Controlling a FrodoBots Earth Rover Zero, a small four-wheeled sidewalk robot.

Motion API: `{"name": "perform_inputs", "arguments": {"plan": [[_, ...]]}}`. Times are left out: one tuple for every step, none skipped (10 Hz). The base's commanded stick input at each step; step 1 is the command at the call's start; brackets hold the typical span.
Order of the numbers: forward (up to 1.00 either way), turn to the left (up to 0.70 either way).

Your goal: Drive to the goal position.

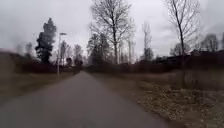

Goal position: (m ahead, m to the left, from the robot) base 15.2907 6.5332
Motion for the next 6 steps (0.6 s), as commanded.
{"name": "perform_inputs", "arguments": {"plan": [[-0.45,-0.27],[-0.45,-0.27],[-0.45,-0.27],[-0.45,-0.27],[-0.45,-0.27],[-0.45,-0.27]]}}
